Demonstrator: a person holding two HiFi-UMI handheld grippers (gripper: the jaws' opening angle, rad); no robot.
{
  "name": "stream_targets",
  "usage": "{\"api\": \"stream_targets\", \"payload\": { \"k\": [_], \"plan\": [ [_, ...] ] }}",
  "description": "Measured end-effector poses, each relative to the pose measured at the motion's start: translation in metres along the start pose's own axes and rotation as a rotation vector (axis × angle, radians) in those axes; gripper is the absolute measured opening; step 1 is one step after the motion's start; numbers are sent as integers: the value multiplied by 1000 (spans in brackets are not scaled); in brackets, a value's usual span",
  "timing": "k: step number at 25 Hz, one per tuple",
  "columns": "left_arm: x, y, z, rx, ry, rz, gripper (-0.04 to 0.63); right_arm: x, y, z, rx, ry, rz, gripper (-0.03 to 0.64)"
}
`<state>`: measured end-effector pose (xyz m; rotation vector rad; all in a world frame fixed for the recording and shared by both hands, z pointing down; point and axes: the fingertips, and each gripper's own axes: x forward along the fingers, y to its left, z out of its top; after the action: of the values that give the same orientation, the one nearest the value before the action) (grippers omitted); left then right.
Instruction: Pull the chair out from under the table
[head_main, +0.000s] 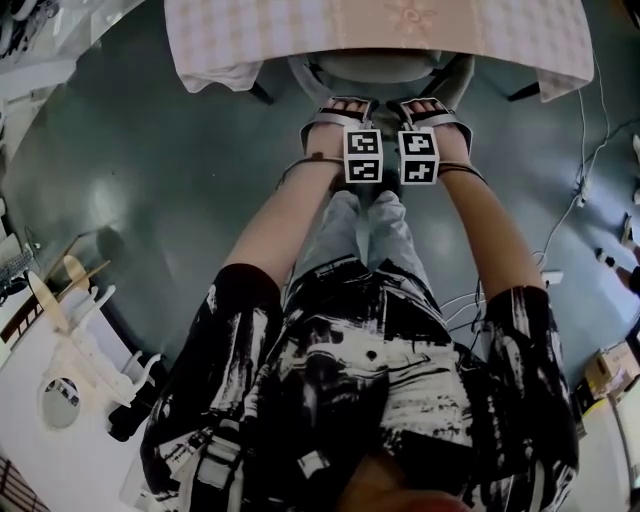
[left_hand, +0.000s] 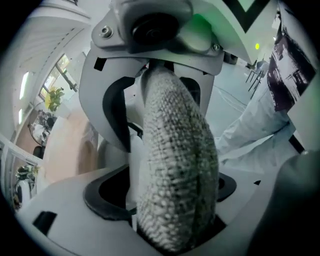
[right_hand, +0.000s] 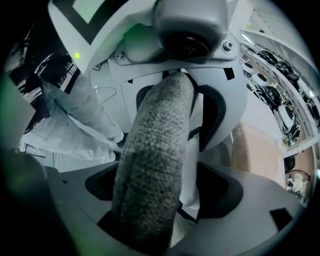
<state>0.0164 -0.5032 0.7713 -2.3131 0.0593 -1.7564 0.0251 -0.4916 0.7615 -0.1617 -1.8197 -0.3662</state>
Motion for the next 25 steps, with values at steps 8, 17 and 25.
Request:
{"api": "stream_targets", "payload": {
  "k": [8,17,25],
  "plan": [
    [5,7,-6,145,83,105,169,8,-4,-8,-45,69,-143,141],
    [9,-2,-8,187,97,29,94,11,-2,-9,-41,75,-114,104],
    [8,-1,-7,183,101,34,92,9,-2,-9,-38,72,-116,101]
  ]
}}
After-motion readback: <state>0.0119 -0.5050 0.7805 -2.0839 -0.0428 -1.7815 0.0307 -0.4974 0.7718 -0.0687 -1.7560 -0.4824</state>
